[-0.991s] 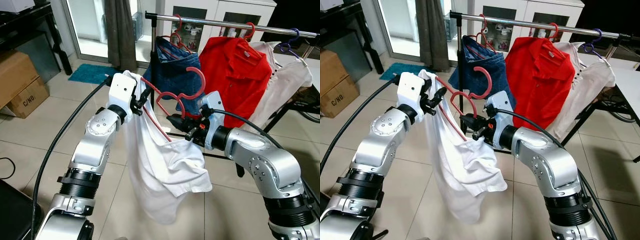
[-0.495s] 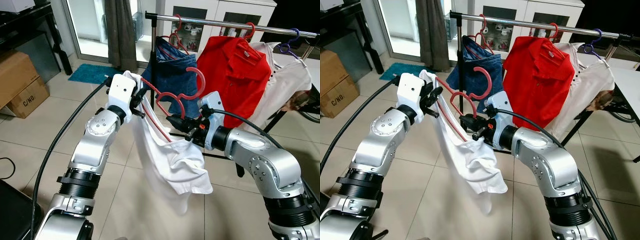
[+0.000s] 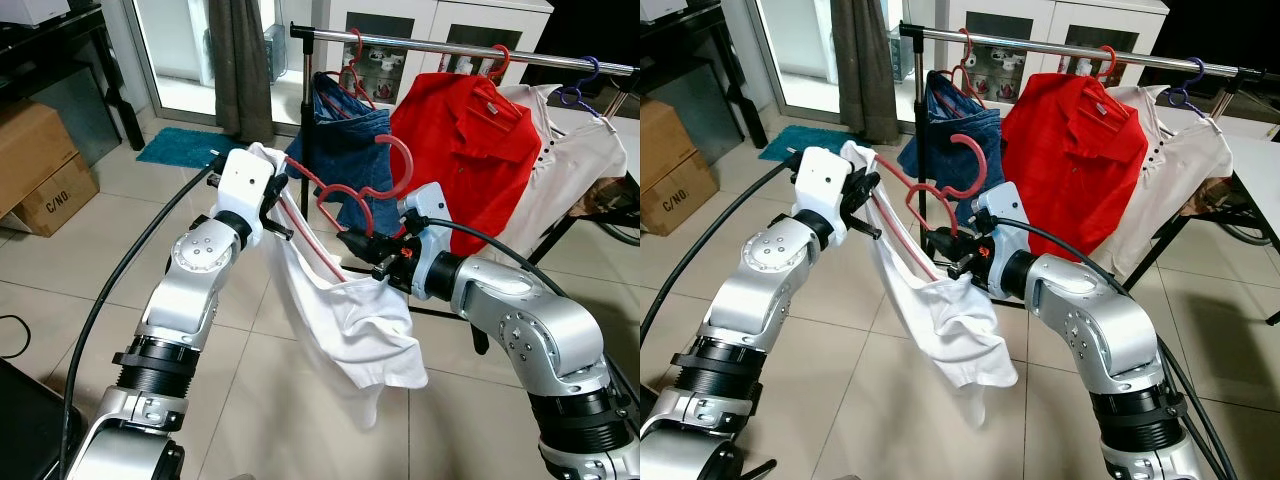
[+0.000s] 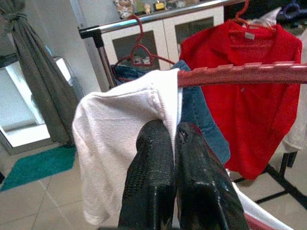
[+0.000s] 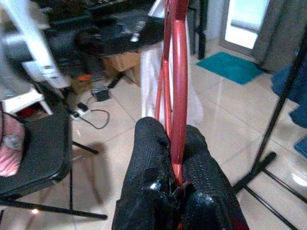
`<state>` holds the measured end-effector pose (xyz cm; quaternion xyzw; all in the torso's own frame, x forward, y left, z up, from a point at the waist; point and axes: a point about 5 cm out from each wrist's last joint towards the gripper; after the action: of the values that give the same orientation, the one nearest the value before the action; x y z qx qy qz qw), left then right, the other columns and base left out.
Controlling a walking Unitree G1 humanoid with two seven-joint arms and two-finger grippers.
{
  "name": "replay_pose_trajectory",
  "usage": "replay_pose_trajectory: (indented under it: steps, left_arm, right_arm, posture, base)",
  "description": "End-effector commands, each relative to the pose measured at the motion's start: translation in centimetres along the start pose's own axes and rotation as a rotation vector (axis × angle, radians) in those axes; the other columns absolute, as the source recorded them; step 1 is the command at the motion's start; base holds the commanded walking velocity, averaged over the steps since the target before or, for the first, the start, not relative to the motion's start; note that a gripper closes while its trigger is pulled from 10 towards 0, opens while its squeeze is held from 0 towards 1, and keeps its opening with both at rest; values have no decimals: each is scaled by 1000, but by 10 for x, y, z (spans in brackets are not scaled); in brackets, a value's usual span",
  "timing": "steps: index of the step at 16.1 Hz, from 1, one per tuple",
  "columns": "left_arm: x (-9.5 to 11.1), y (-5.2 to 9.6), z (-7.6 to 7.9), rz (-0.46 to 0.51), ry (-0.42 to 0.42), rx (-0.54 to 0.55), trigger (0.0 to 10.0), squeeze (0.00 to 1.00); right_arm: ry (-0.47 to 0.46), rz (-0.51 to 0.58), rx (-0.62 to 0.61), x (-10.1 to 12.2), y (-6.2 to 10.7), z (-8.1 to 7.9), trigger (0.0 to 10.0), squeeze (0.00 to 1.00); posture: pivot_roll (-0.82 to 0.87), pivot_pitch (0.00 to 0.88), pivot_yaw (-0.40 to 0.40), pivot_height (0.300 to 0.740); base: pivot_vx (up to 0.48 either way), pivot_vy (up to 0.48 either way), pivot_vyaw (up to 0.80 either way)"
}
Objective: Hang hanger
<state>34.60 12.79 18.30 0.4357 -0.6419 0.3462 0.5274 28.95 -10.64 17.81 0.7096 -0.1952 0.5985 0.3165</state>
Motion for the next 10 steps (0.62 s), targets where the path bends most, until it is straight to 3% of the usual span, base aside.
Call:
replay_pose_trajectory:
  steps: [1,6,10]
  left_arm:
    - [6,1,6,11,-27,-29,0,0]
    - [6,1,13,0,-61,-56,0,0]
    - [7,3,21,-18,-115,-141,0,0]
  right_arm:
    - [11,-3,-48,4,2,6,10000,0]
    - [70,-71,-61,-3,0,6,10000,0]
    - [109,-115,-48,-8,-1,3,10000,0]
  posture:
    - [-183,0,-18,740]
    - [-178,0,-19,740]
    - [-175,0,-26,740]
  base:
    - [0,0,0]
    - [0,0,0]
    - [0,0,0]
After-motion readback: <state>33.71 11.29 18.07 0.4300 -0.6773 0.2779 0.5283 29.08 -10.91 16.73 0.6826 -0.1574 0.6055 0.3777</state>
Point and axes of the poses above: a point about 5 cm out from each wrist's last joint towards the gripper, its own y axis pointing back from the gripper into the wrist, its own x axis along the axis of the wrist's last joint, z = x × y, and after that the axes turned 4 degrees about y, right-handed
